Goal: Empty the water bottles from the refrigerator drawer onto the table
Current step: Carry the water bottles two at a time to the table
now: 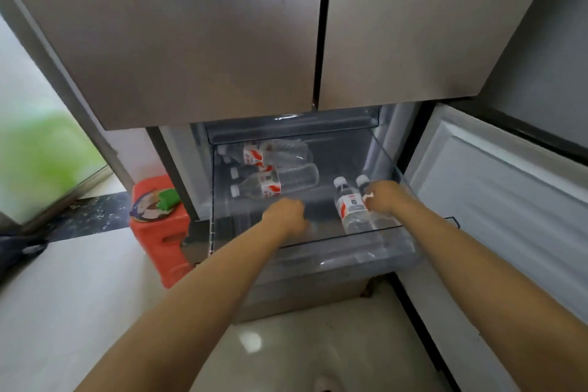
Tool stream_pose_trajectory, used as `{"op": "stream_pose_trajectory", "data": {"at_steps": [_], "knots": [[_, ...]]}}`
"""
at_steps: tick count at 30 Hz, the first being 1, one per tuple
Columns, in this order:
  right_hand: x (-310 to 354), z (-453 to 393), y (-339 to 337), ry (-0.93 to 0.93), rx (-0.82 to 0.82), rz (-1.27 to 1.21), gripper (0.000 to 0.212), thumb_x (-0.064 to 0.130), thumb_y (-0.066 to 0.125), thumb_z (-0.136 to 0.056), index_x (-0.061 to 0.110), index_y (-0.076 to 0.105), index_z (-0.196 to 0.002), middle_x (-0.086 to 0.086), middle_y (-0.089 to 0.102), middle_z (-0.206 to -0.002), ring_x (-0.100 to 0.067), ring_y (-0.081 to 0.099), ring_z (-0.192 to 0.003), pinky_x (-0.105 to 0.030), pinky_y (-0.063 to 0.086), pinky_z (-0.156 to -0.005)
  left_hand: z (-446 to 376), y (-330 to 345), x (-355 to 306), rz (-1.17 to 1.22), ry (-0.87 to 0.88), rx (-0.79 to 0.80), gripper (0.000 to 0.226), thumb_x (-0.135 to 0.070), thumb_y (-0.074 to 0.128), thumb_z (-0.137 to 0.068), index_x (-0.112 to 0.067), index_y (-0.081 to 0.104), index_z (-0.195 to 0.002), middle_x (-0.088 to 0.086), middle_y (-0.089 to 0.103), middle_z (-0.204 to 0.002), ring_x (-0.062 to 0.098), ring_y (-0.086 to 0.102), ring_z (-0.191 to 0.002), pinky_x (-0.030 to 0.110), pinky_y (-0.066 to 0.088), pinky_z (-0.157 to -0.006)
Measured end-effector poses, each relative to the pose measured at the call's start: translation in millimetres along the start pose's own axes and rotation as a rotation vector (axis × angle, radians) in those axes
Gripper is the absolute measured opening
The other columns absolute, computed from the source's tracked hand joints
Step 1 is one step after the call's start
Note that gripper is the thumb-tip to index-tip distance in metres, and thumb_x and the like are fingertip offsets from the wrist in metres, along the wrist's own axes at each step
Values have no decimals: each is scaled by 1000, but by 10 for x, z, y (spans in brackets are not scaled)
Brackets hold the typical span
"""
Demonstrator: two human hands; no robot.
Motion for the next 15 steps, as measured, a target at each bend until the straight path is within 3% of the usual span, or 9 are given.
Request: {"op": "stream_pose_trajectory", "data": {"at_steps": [3, 9, 15], "knots": [[-110, -494, 139, 6, 54, -8, 47, 14, 46, -93, 7, 36, -138, -19, 54, -133, -32, 56, -117, -29, 44, -86, -457, 159, -135, 185, -82, 60, 41, -27, 45, -97, -2, 53, -128, 16, 53, -135, 29, 51, -124, 35, 40, -103], [-183, -1174, 220, -40, 83, 6, 28, 14, 45, -95, 6, 51, -121, -16, 60, -122, -30, 58, -111, -35, 46, -93, -1345, 379, -420, 553, -228, 87, 43, -32, 39, -99, -3, 56, -124, 18, 55, -134, 31, 52, -123, 36, 40, -105], [-212, -1518, 251, -14, 20, 109, 31, 22, 44, -95, 9, 48, -122, -14, 59, -124, -29, 58, -113, -38, 48, -91, -1926, 710, -434, 997, -393, 64, 45, -31, 51, -93, -3, 48, -129, 16, 57, -130, 31, 58, -116, 37, 49, -97]]}}
Point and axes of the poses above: each hand's wrist, its own z-axis away from the middle knuckle, its own y-axis out of the palm, x = y × z, the point moved 9 cm from there along -z, towards the middle knuckle
